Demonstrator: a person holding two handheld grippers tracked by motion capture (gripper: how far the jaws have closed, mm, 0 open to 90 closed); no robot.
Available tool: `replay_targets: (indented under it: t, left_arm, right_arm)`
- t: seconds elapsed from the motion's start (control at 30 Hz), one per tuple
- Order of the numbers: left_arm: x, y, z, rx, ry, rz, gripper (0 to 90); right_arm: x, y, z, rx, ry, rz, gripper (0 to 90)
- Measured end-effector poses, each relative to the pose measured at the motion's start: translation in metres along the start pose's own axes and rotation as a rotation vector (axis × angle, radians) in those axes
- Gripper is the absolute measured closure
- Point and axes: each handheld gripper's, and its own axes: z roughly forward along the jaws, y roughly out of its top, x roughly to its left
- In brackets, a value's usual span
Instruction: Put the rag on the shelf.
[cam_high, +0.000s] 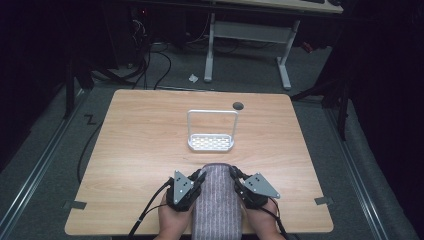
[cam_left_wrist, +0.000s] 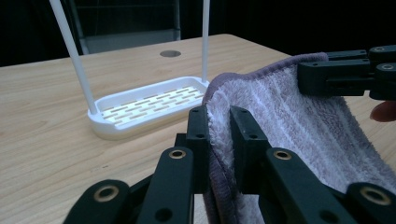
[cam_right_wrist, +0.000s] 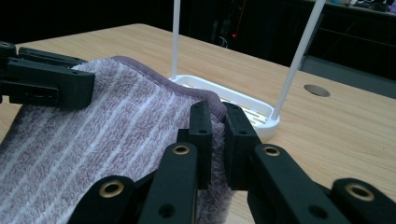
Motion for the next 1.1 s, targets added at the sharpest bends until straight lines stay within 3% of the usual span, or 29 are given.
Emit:
replay_targets:
  t: [0.17, 0.4, 0.57, 0.63, 0.7, 0.77, 0.9, 1.03, 1.1]
  left_arm:
    - [-0.002, 0.001, -0.002, -0.013, 0.005, 0.006, 79.0]
    - [0.0, 0.004, 0.0, -0.009, -0.003, -0.026, 79.0]
    - [-0.003, 0.0, 0.001, 0.05, 0.021, -0.015, 79.1]
    - [-0.005, 0.004, -0.001, 0.078, 0.045, -0.012, 79.1]
    - [-0.005, 0.011, -0.004, 0.121, 0.051, -0.043, 79.1]
    - [-0.006, 0.021, -0.008, 0.144, 0.031, -0.087, 79.2]
    - [-0.01, 0.038, -0.01, 0.193, 0.023, 0.04, 79.2]
    - [-0.008, 0.055, -0.014, 0.158, 0.012, 0.047, 79.2]
    - [-0.006, 0.059, -0.017, 0.107, 0.001, 0.008, 79.7]
  right_arm:
    - [0.001, 0.005, -0.002, -0.02, 0.006, -0.006, 83.9]
    - [0.001, 0.009, 0.0, -0.017, 0.035, -0.006, 84.0]
    - [-0.001, 0.01, -0.004, -0.025, 0.045, -0.03, 84.0]
    - [-0.003, 0.008, -0.002, -0.015, 0.053, -0.013, 83.9]
    - [-0.004, 0.006, -0.001, -0.008, 0.055, -0.005, 84.0]
    - [-0.004, 0.006, -0.001, -0.008, 0.058, 0.002, 84.0]
    - [-0.001, 0.009, -0.003, -0.018, 0.071, -0.001, 83.9]
    - [-0.001, 0.009, -0.007, -0.026, 0.066, 0.007, 84.0]
    - [-0.002, 0.01, -0.011, -0.038, 0.056, 0.014, 84.1]
